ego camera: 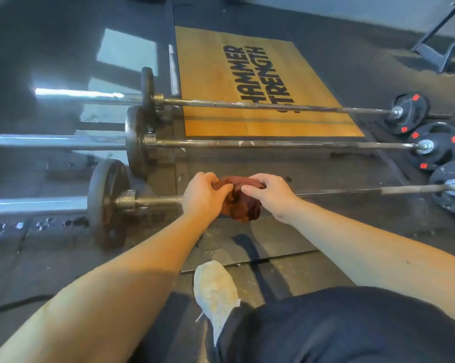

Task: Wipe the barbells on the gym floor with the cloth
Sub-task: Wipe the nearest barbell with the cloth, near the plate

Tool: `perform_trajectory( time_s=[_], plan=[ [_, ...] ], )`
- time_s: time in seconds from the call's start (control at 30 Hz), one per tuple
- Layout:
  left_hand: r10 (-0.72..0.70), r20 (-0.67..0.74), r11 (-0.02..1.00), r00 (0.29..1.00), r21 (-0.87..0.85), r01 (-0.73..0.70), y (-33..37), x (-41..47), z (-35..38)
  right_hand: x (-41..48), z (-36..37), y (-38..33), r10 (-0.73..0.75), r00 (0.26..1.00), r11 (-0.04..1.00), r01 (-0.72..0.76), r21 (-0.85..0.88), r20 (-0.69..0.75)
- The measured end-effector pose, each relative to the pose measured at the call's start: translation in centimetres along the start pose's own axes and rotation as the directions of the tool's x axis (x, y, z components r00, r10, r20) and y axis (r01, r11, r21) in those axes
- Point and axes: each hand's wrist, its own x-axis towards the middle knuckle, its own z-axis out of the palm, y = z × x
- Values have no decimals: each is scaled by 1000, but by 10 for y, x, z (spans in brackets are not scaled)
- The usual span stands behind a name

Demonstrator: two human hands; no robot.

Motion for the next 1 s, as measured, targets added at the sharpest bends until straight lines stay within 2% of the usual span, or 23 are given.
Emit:
perform_trajectory(
  time_s=[0.1, 0.17, 0.3, 0.43, 0.5, 0.6, 0.7, 0.77, 0.87, 0.93, 1.0],
  plan=[
    [-27, 105, 995, 994, -93, 37, -23, -2, 22, 11, 15, 32, 67, 996, 997, -65, 33, -55],
    [-12, 150, 998, 989, -62, 22, -39, -2, 36, 17, 24, 50, 80, 993, 997, -78, 21, -92],
    [40, 131, 998, 991, 52, -47, -61, 5, 59, 25, 34, 72, 125, 985, 992, -125, 2, -115],
    [100, 97, 991, 990, 83, -109, -69, 17, 76, 31, 40, 83, 152, 983, 987, -145, 71, -107],
    [111, 106, 991, 988, 66, -119, -70, 20, 83, 34, 46, 90, 180, 981, 963, -162, 215, -68],
    [208, 136, 975, 969, 56, -217, -74, 23, 90, 35, 53, 97, 255, 967, 805, -203, 558, -17],
    [300, 176, 953, 938, -1, -304, -81, 35, 91, 34, 52, 101, 319, 947, 711, -208, 671, -45],
    [341, 179, 936, 923, 21, -351, -82, 45, 90, 33, 43, 104, 331, 935, 752, -181, 633, -127],
    [332, 156, 901, 930, 240, -361, -88, 65, 81, 39, 12, 113, 383, 858, 880, -226, 418, -342],
    [294, 205, 859, 933, 371, -352, -96, 79, 72, 48, -16, 121, 319, 781, 948, -258, 188, -537],
    [264, 269, 835, 926, 417, -359, -105, 89, 66, 61, -34, 129, 201, 732, 963, -269, -5, -651]
  ],
)
